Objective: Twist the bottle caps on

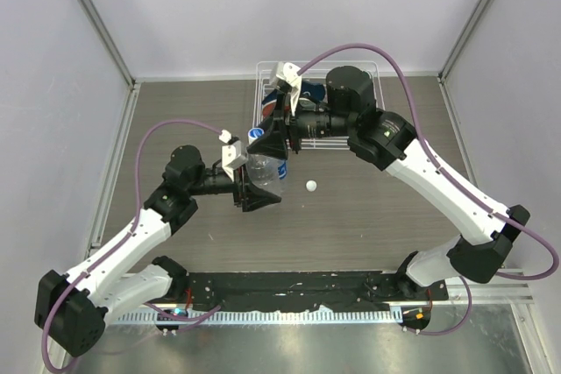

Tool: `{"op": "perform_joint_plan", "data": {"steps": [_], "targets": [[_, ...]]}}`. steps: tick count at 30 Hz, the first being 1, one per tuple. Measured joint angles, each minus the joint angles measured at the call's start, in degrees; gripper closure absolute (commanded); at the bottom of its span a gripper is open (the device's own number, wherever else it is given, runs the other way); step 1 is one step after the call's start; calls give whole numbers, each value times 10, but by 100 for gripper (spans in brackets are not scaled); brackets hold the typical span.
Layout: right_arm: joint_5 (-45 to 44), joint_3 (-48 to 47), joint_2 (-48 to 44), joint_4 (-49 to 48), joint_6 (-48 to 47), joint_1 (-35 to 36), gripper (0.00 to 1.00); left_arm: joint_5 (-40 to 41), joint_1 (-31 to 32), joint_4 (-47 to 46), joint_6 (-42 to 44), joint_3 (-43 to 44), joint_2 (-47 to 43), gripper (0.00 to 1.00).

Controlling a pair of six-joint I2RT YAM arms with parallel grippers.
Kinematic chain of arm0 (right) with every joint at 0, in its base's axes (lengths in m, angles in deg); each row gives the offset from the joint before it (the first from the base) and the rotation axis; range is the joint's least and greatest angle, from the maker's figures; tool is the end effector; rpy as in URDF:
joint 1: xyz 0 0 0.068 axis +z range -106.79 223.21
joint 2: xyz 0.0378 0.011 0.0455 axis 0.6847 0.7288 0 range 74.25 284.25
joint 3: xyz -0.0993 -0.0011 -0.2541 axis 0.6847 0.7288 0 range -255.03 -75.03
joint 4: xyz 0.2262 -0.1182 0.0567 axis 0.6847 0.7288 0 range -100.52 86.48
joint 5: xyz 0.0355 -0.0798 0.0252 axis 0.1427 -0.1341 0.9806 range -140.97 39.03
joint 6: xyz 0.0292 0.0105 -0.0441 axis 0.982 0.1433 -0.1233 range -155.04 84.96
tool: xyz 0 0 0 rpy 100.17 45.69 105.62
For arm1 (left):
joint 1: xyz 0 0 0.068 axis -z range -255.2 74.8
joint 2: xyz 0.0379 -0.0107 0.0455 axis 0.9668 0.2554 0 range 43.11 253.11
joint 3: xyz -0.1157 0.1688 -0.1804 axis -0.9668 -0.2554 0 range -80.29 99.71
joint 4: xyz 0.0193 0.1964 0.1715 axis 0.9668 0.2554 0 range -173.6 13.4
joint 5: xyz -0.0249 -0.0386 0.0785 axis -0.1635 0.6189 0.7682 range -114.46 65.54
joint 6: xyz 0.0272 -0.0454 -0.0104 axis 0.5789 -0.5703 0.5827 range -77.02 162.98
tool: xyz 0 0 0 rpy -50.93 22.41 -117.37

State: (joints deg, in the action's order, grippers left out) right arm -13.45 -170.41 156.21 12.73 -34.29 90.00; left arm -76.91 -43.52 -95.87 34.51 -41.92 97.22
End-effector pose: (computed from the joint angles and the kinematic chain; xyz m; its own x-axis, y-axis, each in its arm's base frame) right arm 0.1953 0.2395 0.4727 -0.1297 -0.1230 -0.9839 -0.9873 0.1073 0.1168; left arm 0.1664 -0.1358 0.3129 -0.1973 0.0162 -0.9802 0.9751 0.1066 -0.1945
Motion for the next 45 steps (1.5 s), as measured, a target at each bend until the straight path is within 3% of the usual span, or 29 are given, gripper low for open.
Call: {"op": "perform_joint_plan", "data": {"steps": [1,5,7,9,10,12,13,15,16,20,23,30,36,45], "targets": [[-2,1,-1,0,0,0,54,4,-1,0,0,-2,0,100],[-7,5,-5,0,-3,0,83,11,-1,-2,2,-4,0,100],[-9,5,-6,-1,-4,0,88,11,-1,-4,2,-4,0,98],[-8,5,-6,-3,-3,0,91,13,-1,-5,2,-4,-1,83],[-8,5,-6,-5,-2,0,93,15,-1,-5,2,-4,-1,63],[-8,9,-6,-15,2,0,95,26,-1,-2,1,-4,-5,48],[-7,12,-6,-23,5,0,95,37,0,2,1,-5,-10,27],[-8,14,-4,-33,10,0,97,61,1,10,-1,-8,-22,4],[-13,14,-3,-35,14,0,97,90,0,22,-3,-14,-40,0],[-35,13,5,-35,17,0,98,151,-11,60,13,-42,-115,0],[-54,3,25,-35,17,2,99,206,-11,104,32,-71,-220,0],[-110,-78,137,-32,7,27,99,373,-11,190,80,-70,-403,0],[-195,-177,277,-62,-9,83,99,493,-11,224,101,5,-390,0],[-310,-169,398,-238,1,117,99,606,-11,223,101,167,-308,0]]}}
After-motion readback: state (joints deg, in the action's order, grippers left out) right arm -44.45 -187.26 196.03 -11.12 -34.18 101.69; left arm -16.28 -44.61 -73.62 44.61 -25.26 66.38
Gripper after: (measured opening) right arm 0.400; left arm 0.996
